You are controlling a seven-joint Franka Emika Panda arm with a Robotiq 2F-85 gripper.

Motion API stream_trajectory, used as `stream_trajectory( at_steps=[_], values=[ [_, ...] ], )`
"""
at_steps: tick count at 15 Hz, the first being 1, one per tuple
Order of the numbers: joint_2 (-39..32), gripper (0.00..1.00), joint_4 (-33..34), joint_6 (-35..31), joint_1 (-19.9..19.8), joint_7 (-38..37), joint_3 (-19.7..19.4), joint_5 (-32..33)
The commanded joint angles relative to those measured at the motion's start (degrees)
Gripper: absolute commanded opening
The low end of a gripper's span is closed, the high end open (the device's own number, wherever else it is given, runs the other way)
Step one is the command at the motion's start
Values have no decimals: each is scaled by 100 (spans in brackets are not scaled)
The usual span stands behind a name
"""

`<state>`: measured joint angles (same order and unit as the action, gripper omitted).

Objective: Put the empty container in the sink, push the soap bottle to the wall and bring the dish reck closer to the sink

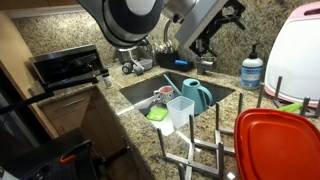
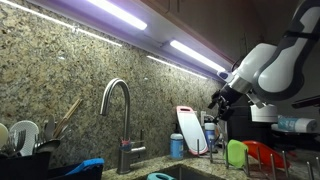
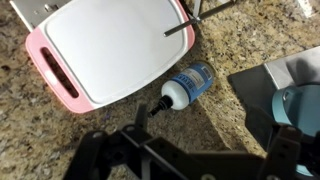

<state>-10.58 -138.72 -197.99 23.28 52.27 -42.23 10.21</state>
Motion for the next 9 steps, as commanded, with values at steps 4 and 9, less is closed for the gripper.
stream_trajectory(
  at_steps=[4, 9],
  values=[
    [972, 100, -594, 0, 103, 1293, -188, 51],
    [1389, 100, -886, 0, -20, 2291, -366, 138]
  ],
)
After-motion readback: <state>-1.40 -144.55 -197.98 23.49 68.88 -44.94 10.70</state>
